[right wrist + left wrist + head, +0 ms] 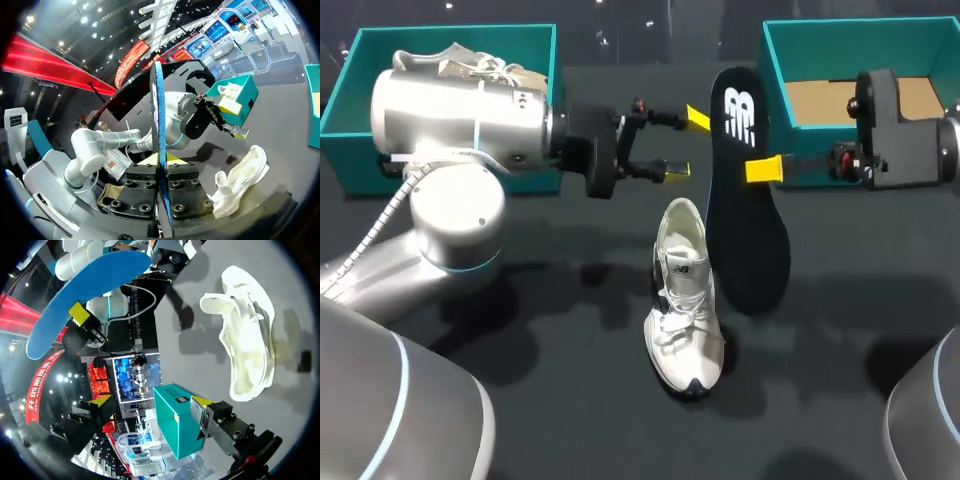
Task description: Take the shoe out of the shoebox, open the shoe tongue, remove and reinsert the insole, then place the shoe into the shoebox
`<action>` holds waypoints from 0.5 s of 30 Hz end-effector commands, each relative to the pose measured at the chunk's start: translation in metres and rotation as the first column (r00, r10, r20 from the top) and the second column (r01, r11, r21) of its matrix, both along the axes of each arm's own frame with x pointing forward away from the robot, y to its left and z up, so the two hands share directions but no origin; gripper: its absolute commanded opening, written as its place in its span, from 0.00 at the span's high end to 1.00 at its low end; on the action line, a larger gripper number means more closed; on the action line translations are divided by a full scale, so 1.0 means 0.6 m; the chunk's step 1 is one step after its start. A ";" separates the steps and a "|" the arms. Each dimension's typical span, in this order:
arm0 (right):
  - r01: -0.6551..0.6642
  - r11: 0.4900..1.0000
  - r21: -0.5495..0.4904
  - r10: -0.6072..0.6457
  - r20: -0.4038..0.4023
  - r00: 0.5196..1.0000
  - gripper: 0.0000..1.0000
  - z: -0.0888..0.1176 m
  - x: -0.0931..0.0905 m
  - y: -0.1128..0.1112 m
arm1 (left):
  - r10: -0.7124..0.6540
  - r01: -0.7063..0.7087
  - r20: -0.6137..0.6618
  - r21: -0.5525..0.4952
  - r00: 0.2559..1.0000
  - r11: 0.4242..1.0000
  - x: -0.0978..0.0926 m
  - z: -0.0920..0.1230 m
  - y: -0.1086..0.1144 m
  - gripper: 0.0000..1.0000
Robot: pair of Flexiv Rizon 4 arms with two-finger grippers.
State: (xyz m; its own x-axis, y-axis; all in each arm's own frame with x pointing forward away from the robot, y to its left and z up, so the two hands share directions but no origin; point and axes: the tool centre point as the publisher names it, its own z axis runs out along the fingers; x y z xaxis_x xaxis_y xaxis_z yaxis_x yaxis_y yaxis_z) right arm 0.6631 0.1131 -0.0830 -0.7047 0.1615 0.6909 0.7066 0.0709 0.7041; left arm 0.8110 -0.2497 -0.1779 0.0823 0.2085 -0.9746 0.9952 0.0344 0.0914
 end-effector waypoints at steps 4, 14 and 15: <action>-0.021 0.998 0.065 0.028 -0.106 0.994 1.00 -0.024 0.094 -0.009 | 0.006 -0.010 -0.048 -0.082 0.999 0.997 -0.005 0.009 0.019 0.00; -0.021 0.998 0.065 0.028 -0.106 0.994 1.00 -0.024 0.094 -0.009 | 0.006 -0.010 -0.048 -0.082 0.999 0.997 -0.005 0.009 0.019 0.00; -0.016 0.998 0.056 0.024 -0.150 0.988 1.00 -0.029 0.102 -0.009 | 0.008 -0.011 -0.049 -0.071 0.999 0.997 -0.007 0.006 0.018 0.00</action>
State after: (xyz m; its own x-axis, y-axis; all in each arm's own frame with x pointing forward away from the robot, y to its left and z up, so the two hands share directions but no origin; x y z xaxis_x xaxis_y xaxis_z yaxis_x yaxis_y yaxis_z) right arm 0.7186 0.1057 -0.0972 -0.6267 0.0982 0.7730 0.7787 0.0424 0.6259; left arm 0.8080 -0.2372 -0.1727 0.0337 0.1296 -0.9910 0.9982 0.0458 0.0399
